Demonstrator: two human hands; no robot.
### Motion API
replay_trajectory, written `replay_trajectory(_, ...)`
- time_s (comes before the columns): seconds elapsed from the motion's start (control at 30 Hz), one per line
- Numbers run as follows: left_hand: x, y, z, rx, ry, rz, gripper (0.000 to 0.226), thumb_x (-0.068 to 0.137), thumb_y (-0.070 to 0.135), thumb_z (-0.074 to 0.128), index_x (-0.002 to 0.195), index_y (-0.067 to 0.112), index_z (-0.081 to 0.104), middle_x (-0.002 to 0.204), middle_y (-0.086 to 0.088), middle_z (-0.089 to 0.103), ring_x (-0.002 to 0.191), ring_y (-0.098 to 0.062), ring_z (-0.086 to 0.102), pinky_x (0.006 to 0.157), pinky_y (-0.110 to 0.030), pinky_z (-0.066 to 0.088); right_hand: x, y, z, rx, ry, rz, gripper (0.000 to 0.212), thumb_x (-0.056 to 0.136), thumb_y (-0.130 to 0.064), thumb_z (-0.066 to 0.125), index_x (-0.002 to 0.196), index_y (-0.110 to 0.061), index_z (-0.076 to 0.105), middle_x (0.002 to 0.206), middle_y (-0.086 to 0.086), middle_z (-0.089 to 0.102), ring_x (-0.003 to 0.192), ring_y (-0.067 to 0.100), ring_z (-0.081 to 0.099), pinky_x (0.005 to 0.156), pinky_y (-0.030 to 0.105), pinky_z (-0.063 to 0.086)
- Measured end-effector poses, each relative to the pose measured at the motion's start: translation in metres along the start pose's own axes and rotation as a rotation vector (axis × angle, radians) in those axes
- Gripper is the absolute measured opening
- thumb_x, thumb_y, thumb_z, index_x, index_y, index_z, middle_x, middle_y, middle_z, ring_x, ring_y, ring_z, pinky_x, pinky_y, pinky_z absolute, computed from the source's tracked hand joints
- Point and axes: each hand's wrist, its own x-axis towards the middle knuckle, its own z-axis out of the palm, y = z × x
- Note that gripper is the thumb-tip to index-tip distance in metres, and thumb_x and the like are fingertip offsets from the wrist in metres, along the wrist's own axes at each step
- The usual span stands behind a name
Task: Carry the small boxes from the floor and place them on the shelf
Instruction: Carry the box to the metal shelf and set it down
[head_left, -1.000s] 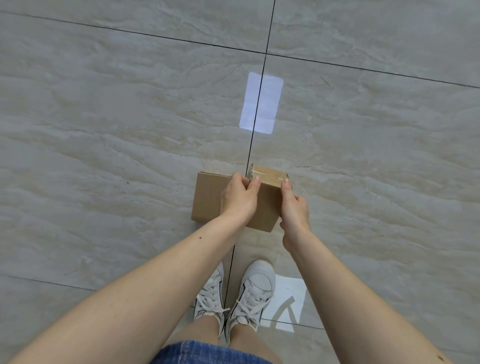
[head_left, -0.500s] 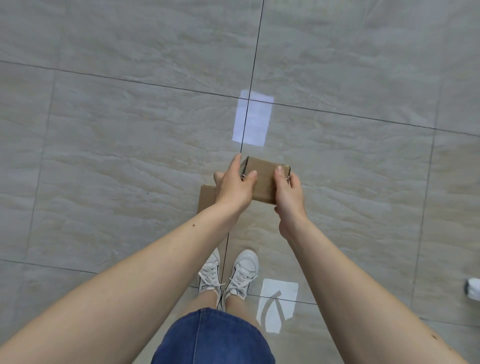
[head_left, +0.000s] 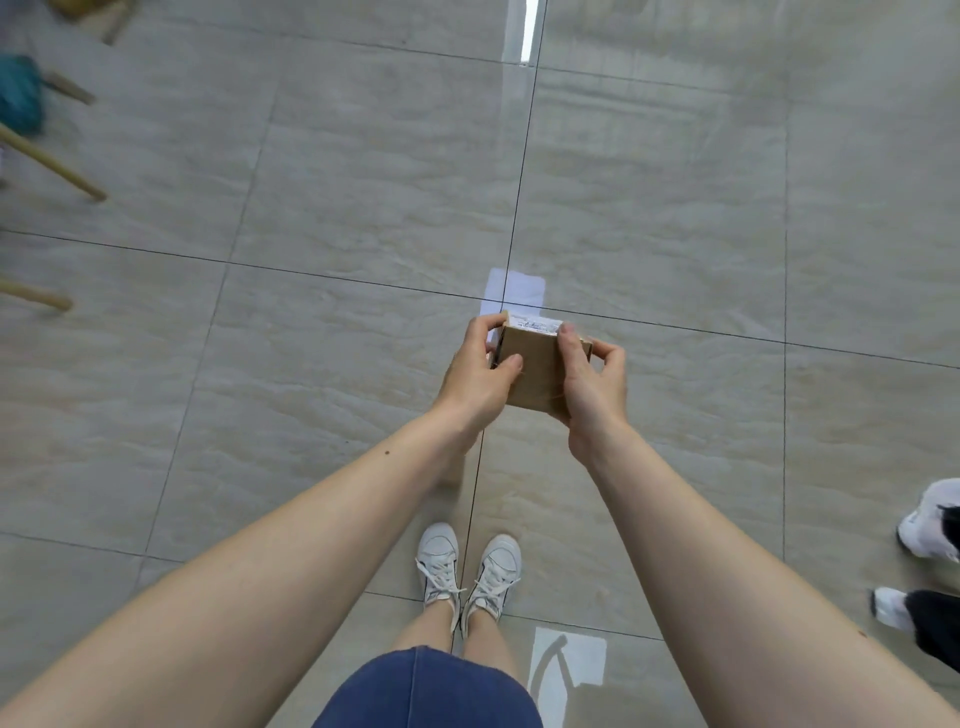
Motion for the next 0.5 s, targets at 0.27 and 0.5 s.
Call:
replay_trajectory(0.27, -0.043, 0.078, -0.007, -0.113, -0.007, 0.052, 0.042, 0.082, 0.048, 0.067, 0.116, 0.030, 0.050, 0.123, -0.003, 0.063, 0.112, -0.023, 0.063, 0.086, -0.041, 0.053, -0.057, -0.064, -0.014, 0.133, -0.045, -0.116, 0.023, 0.085, -0.032, 0.072, 0.099, -0.030, 0.054, 0.097, 0.006, 0.065, 0.084, 0.019, 0.065, 0.087, 0.053, 0.056)
replay_trajectory(0.5, -0.071, 0.138, -0.014, -0.177, 0.023, 0.070, 0.051, 0.088, 0.047, 0.064, 0.131, 0.041, 0.037, 0.121, -0.008, 0.059, 0.103, -0.019, 0.063, 0.082, -0.052, 0.060, -0.101, -0.116, -0.032, 0.166, -0.079, -0.264, 0.028, 0.070, -0.033, 0.071, 0.096, -0.031, 0.062, 0.095, 0.007, 0.070, 0.081, 0.021, 0.065, 0.076, 0.043, 0.055)
